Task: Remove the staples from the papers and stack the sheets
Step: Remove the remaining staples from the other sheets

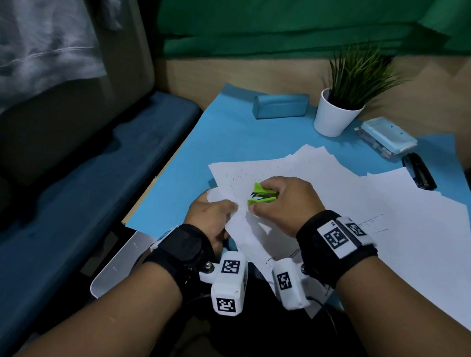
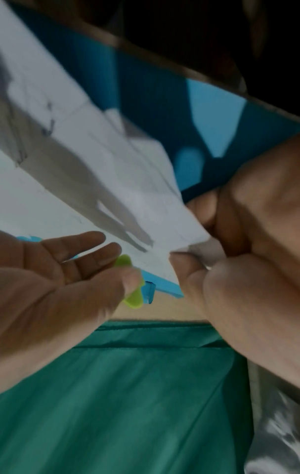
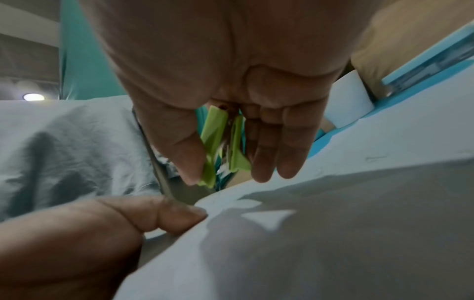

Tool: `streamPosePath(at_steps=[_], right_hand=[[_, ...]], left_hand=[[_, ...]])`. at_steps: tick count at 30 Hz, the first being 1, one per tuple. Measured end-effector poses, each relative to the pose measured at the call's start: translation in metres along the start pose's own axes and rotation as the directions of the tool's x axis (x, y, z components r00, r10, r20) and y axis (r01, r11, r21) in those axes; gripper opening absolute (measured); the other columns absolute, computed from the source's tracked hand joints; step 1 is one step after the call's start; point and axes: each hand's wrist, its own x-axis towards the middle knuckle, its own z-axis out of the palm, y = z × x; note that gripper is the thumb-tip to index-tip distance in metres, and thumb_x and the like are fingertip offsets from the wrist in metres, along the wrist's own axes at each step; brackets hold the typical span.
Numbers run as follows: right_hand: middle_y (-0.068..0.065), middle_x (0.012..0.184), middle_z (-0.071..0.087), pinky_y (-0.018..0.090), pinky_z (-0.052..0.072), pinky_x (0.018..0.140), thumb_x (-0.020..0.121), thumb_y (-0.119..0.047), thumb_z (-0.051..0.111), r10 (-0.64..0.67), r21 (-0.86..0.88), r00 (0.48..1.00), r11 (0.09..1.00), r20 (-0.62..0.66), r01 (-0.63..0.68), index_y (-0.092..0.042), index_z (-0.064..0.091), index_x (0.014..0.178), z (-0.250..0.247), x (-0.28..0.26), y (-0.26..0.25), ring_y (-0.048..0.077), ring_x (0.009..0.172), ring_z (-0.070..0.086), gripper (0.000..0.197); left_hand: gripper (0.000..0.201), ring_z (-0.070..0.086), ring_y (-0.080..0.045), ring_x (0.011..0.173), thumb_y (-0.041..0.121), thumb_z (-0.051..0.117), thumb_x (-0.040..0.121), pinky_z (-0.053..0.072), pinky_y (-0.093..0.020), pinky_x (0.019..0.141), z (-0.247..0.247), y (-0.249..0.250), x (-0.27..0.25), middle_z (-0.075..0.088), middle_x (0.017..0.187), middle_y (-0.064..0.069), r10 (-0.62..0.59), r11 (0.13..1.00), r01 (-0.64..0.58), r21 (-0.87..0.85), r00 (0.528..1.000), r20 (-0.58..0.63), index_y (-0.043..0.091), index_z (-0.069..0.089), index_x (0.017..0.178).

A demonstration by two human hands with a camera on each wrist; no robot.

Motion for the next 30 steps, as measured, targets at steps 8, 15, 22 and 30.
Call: streamPosePath(at_steps=[8, 15, 22, 30], right_hand=[[-0.006, 0.112, 0.069, 0.020, 0.045, 0.088, 0.073, -0.030, 0.075, -0.039, -0.034, 0.997, 0.999, 0.062, 0.042, -0.024, 0.069, 0.117, 0.010, -0.002, -0.003, 0.012, 0.104, 0.061, 0.045], [-0.006, 0.096, 0.069, 0.024, 0.048, 0.082, 0.073, -0.033, 0.076, -0.069, -0.037, 0.997, 0.997, 0.029, 0.070, -0.021, 0.071, 0.101, 0.011, -0.003, -0.005, 0.014, 0.093, 0.062, 0.031], [-0.003, 0.079, 0.060, 0.029, 0.046, 0.072, 0.071, -0.043, 0.074, -0.121, -0.176, 0.992, 0.977, 0.022, 0.123, -0.020, 0.059, 0.076, 0.015, -0.011, -0.011, 0.019, 0.081, 0.057, 0.028], [-0.003, 0.072, 0.044, 0.027, 0.029, 0.065, 0.075, -0.044, 0.069, -0.120, -0.305, 0.993, 0.946, -0.004, 0.114, -0.022, 0.037, 0.061, 0.018, -0.020, -0.008, 0.021, 0.075, 0.044, 0.041]], left_hand=[[0.012, 0.046, -0.020, 0.037, 0.006, 0.050, 0.093, 0.039, -0.020, 0.038, -0.008, 0.015, 0.000, 0.054, 0.063, -0.012, -0.139, 0.987, 0.126, 0.097, 0.981, 0.139, 0.006, 0.059, 0.086], [0.022, 0.066, -0.028, 0.070, -0.005, 0.048, 0.098, 0.054, -0.029, 0.053, -0.016, 0.005, 0.001, 0.073, 0.087, -0.018, -0.047, 0.999, 0.048, -0.002, 0.987, 0.152, 0.000, 0.068, 0.106], [0.031, 0.070, -0.035, 0.094, -0.010, 0.047, 0.096, 0.060, -0.042, 0.081, -0.010, -0.027, -0.018, 0.072, 0.112, -0.025, 0.006, 0.979, 0.031, -0.202, 0.984, 0.176, -0.002, 0.067, 0.119], [0.018, 0.067, -0.030, 0.071, -0.010, 0.049, 0.092, 0.058, -0.037, 0.068, -0.013, -0.021, -0.016, 0.070, 0.091, -0.027, -0.031, 0.987, 0.062, -0.149, 0.979, 0.204, -0.003, 0.065, 0.088]])
